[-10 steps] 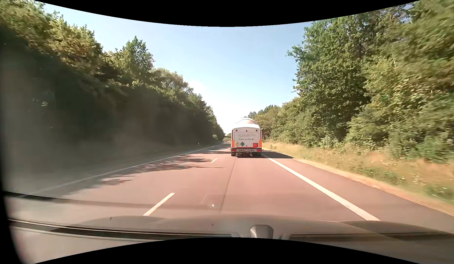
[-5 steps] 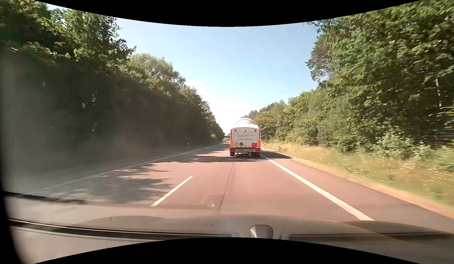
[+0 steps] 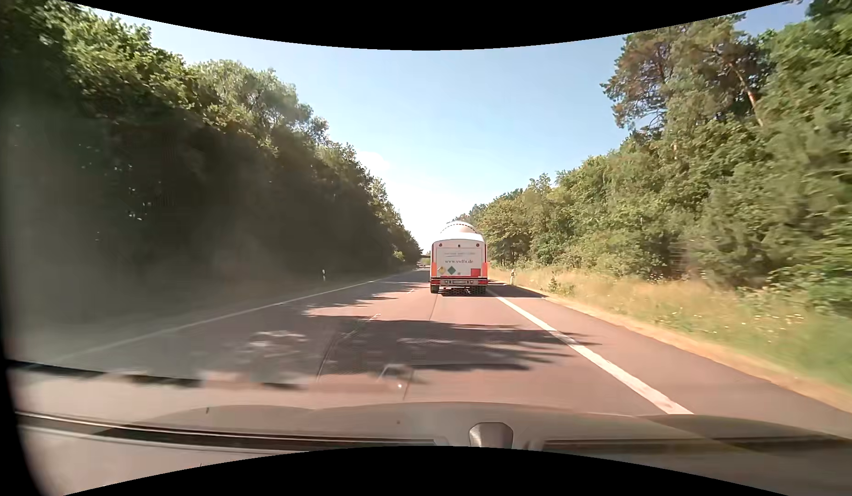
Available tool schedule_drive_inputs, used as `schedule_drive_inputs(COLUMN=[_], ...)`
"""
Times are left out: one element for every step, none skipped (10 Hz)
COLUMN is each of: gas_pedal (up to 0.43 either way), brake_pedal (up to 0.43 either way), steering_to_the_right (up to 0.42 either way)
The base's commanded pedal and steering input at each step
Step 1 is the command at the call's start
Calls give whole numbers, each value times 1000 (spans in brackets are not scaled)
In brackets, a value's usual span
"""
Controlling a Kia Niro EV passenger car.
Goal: Follow the waypoints while adhering to traffic rules and regulations
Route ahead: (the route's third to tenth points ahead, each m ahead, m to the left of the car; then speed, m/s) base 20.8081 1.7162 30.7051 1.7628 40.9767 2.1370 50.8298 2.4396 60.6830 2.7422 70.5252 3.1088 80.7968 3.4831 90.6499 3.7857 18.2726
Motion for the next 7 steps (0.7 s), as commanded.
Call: schedule_drive_inputs(gas_pedal=[118, 118, 118, 118, 118, 118, 110], brake_pedal=[6, 6, 6, 6, 6, 6, 6], steering_to_the_right=[0, 0, 0, 0, 1, 0, 0])
